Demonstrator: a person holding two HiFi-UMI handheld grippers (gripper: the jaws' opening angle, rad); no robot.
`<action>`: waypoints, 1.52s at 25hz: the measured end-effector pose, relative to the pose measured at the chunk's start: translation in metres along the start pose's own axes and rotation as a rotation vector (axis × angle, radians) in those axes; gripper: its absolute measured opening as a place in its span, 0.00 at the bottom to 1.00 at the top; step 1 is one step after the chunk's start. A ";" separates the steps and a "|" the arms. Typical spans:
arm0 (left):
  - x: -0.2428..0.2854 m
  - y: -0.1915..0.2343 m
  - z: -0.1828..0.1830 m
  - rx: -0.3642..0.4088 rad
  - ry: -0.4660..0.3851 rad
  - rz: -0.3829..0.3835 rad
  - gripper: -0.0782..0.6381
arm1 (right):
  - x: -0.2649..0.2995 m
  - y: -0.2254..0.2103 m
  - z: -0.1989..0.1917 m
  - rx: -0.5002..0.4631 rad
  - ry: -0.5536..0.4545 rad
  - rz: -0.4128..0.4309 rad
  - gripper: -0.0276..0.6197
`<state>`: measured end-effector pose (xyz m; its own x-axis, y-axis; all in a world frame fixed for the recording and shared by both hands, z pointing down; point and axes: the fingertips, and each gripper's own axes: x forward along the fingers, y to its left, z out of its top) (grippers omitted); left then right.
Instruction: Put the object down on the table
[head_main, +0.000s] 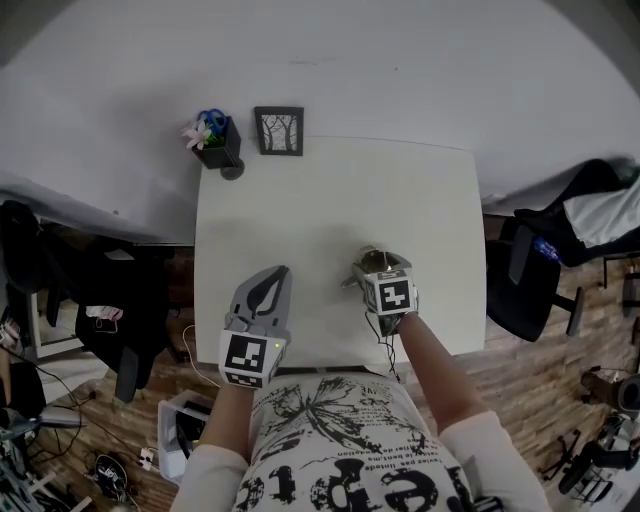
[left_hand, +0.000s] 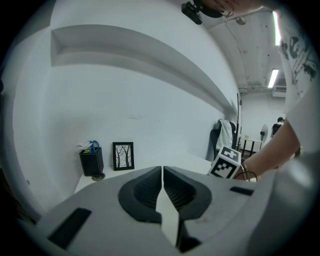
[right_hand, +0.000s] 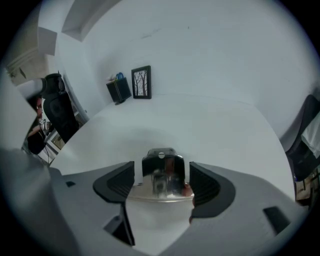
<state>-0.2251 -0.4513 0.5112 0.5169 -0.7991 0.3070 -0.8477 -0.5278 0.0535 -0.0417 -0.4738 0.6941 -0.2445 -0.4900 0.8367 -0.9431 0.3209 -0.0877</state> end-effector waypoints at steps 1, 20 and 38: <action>-0.001 -0.001 0.001 0.000 -0.001 0.001 0.13 | -0.008 0.000 0.005 0.017 -0.034 0.002 0.56; -0.025 -0.023 0.077 0.095 -0.130 0.032 0.13 | -0.224 0.028 0.131 -0.116 -0.760 -0.019 0.03; -0.047 -0.021 0.101 0.119 -0.175 0.062 0.13 | -0.262 0.046 0.137 -0.131 -0.947 0.055 0.03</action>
<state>-0.2200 -0.4314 0.3999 0.4854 -0.8637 0.1357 -0.8641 -0.4976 -0.0761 -0.0518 -0.4415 0.3970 -0.4228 -0.9052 0.0432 -0.9061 0.4230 -0.0049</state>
